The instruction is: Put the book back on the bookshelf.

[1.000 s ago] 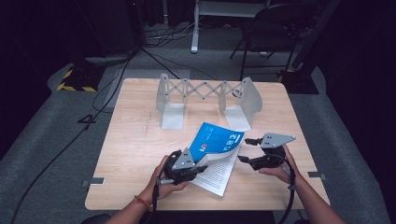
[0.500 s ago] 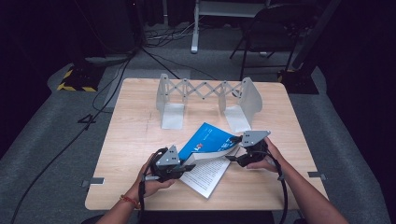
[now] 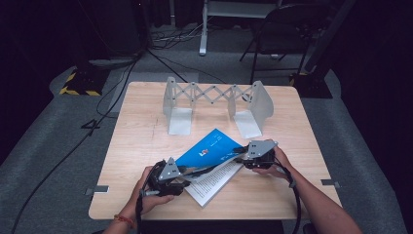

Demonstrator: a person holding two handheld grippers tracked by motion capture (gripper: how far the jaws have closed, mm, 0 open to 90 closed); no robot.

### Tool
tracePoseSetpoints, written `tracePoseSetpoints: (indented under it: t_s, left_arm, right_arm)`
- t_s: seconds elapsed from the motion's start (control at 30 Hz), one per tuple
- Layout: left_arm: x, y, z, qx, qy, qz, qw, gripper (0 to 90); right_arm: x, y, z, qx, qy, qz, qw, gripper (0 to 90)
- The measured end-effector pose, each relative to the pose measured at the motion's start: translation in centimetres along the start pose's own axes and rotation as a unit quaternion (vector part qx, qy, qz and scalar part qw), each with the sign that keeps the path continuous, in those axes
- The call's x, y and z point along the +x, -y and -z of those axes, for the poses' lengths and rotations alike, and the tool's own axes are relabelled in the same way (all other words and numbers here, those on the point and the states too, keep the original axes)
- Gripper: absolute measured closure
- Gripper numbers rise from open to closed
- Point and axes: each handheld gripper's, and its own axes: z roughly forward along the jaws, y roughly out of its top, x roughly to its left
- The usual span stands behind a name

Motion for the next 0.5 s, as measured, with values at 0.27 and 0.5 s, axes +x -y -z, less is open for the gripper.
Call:
tracePoseSetpoints:
  t_s: [0.27, 0.5]
  left_arm:
    - [1.8, -0.8, -1.1, -0.016, -0.022, -0.007, 0.9996, 60.9]
    - [3.7, -2.4, -2.8, -0.013, -0.014, -0.012, 0.9997, 57.2]
  right_arm:
    - [1.9, -0.9, 2.0, 0.012, 0.022, 0.002, 0.9997, 72.3]
    - [2.8, -1.0, 3.1, 0.026, 0.044, -0.008, 0.9987, 76.1]
